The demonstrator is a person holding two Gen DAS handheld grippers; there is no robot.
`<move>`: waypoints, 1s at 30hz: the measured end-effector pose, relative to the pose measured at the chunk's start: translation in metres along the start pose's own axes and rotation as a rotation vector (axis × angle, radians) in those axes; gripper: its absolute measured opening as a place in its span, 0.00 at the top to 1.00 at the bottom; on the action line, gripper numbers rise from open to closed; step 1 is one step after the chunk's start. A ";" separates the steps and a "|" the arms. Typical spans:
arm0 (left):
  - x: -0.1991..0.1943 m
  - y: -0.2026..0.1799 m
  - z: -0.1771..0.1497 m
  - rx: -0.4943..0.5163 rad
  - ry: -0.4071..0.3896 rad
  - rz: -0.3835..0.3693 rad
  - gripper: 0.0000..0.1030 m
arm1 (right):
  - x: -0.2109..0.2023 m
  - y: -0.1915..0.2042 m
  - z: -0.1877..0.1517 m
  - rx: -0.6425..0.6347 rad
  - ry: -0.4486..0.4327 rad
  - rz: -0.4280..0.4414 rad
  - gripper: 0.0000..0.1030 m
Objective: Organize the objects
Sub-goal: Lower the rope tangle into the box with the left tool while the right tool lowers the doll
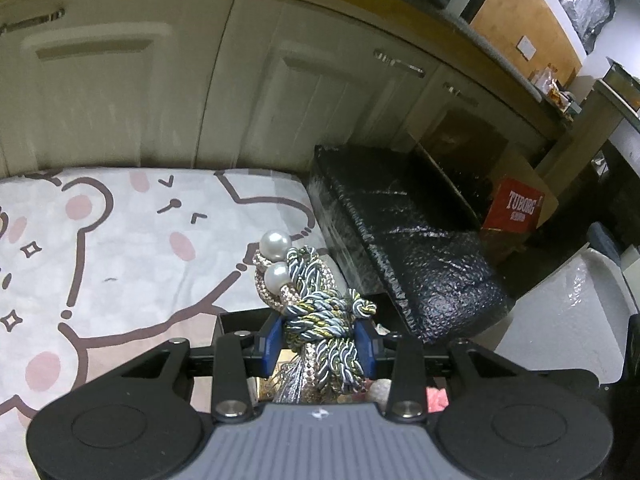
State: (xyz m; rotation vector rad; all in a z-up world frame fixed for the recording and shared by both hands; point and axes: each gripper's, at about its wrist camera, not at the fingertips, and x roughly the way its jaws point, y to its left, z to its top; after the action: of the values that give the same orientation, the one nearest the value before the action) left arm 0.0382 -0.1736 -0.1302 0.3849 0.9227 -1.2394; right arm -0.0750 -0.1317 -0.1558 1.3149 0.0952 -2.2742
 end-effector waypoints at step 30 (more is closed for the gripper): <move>0.036 -0.002 -0.010 0.054 0.133 0.055 0.51 | 0.017 -0.004 -0.013 -0.231 0.120 -0.204 0.48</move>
State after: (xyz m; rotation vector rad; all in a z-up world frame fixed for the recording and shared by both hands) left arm 0.0336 -0.1905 -0.1633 0.5371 0.9865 -1.2015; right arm -0.0732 -0.1313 -0.1772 1.3689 0.5400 -2.2645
